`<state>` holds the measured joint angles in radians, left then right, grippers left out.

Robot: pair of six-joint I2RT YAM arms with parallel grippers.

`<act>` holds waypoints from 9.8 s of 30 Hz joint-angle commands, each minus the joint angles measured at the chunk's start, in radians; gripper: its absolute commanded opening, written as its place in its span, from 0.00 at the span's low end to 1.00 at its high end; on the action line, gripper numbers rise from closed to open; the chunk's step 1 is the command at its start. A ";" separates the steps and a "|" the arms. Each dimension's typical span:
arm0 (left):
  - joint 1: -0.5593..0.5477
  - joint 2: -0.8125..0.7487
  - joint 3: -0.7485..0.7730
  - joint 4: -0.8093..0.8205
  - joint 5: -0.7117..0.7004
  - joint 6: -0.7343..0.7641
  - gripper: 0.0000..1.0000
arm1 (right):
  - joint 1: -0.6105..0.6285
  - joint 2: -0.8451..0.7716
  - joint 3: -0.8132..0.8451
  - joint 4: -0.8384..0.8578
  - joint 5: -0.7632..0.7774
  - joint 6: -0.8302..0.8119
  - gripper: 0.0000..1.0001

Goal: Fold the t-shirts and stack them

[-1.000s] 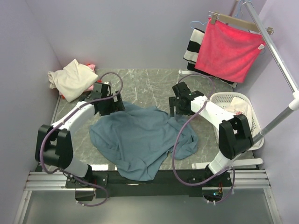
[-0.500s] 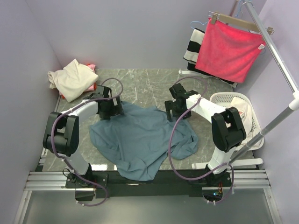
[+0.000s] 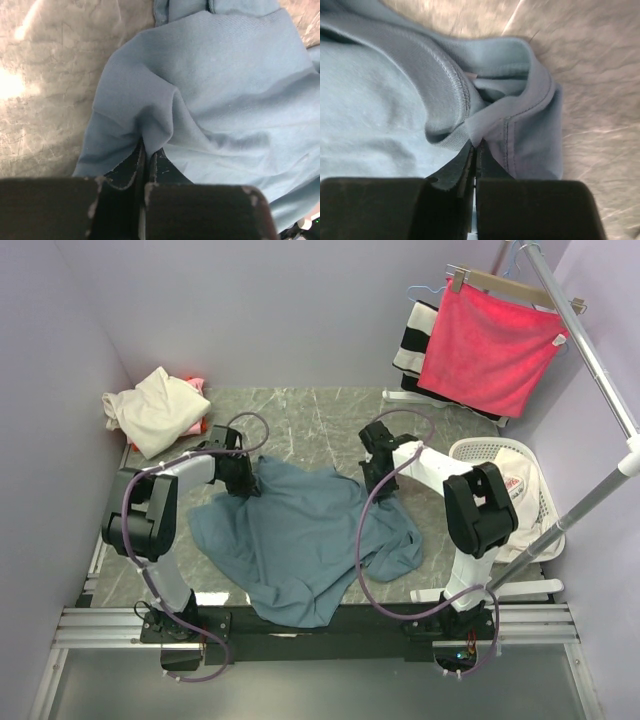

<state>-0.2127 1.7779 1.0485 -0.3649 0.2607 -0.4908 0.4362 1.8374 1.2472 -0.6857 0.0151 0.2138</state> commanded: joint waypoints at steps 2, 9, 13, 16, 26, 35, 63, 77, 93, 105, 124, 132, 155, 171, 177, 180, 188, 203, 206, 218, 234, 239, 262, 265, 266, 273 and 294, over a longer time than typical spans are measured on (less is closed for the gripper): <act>0.004 -0.034 0.105 -0.019 -0.026 -0.003 0.01 | -0.004 -0.107 0.103 0.014 0.120 -0.002 0.00; 0.070 -0.191 0.309 -0.089 -0.075 -0.002 0.01 | -0.077 -0.273 0.213 0.054 0.240 0.018 0.00; 0.142 -0.268 0.386 -0.104 -0.092 0.000 0.01 | -0.119 -0.323 0.294 0.077 0.262 0.025 0.00; 0.182 -0.311 0.393 -0.118 -0.083 0.017 0.01 | -0.134 -0.336 0.326 0.078 0.284 0.021 0.00; 0.211 -0.380 0.257 -0.100 -0.028 0.020 0.01 | -0.142 -0.375 0.256 0.080 0.255 0.025 0.00; 0.211 -0.423 0.185 -0.141 0.112 0.044 0.01 | -0.116 -0.463 0.134 -0.092 -0.074 -0.016 0.00; 0.101 -0.456 -0.219 -0.124 0.169 -0.022 0.03 | 0.234 -0.061 0.230 0.032 -0.056 -0.002 0.79; 0.101 -0.420 -0.225 -0.085 0.178 -0.025 0.02 | 0.245 0.057 0.308 0.077 -0.257 -0.067 0.80; 0.101 -0.399 -0.234 -0.069 0.175 -0.020 0.01 | 0.243 0.301 0.515 0.023 -0.320 -0.160 0.31; 0.102 -0.416 -0.104 -0.118 0.025 0.026 0.01 | 0.217 -0.269 0.238 0.176 0.038 -0.076 0.00; 0.104 -0.418 0.381 -0.137 0.060 0.132 0.01 | 0.211 -0.876 0.148 0.117 0.134 -0.094 0.00; 0.104 -0.633 0.572 -0.226 0.008 0.161 0.08 | 0.214 -0.971 0.167 0.149 -0.260 -0.113 0.00; 0.076 -0.430 0.165 -0.183 0.307 0.089 0.25 | 0.210 -0.606 0.064 -0.044 0.241 0.012 0.00; -0.139 -0.473 -0.169 -0.385 0.180 0.127 0.53 | 0.199 -0.550 0.078 0.000 0.232 -0.010 0.00; -0.194 -0.408 -0.139 -0.316 0.040 0.021 0.46 | 0.197 -0.569 0.063 0.028 0.184 -0.005 0.00; -0.229 -0.345 -0.131 -0.293 -0.007 -0.015 0.45 | 0.194 -0.572 0.058 0.029 0.187 -0.010 0.00; -0.324 -0.195 -0.130 -0.227 -0.083 -0.058 0.46 | 0.187 -0.578 0.044 0.032 0.177 -0.016 0.00; -0.382 -0.149 -0.093 -0.264 -0.380 -0.112 0.46 | 0.162 -0.570 0.037 0.031 0.144 -0.025 0.00; -0.387 -0.201 -0.082 -0.252 -0.374 -0.124 0.46 | 0.162 -0.567 0.037 0.032 0.140 -0.025 0.00; -0.387 -0.215 -0.091 -0.238 -0.400 -0.121 0.48 | 0.161 -0.549 0.043 0.028 0.128 -0.028 0.00; -0.389 -0.150 -0.200 -0.204 -0.310 -0.115 0.43 | 0.145 -0.560 0.035 0.020 0.141 -0.040 0.00; -0.395 -0.138 -0.202 -0.186 -0.268 -0.104 0.22 | 0.141 -0.560 0.029 0.022 0.141 -0.039 0.00; -0.157 -0.616 0.562 -0.402 -0.593 0.104 0.01 | 0.127 -0.926 0.196 -0.012 0.488 -0.037 0.00; -0.154 -0.687 0.651 -0.443 -0.642 0.110 0.01 | 0.128 -1.007 0.190 -0.003 0.493 -0.025 0.00; -0.154 -0.705 0.662 -0.448 -0.641 0.112 0.01 | 0.128 -1.026 0.187 0.000 0.493 -0.025 0.00; -0.154 -0.860 0.738 -0.509 -0.517 0.106 0.01 | 0.130 -1.141 0.212 0.003 0.402 -0.031 0.00; -0.142 -0.586 0.846 -0.557 -0.632 0.184 0.16 | 0.127 -0.895 0.198 0.115 0.391 -0.129 0.02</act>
<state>-0.3679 0.9920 1.9392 -0.9745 -0.2985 -0.3740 0.5686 0.7952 1.4731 -0.6777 0.3370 0.1364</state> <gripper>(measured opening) 0.156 0.020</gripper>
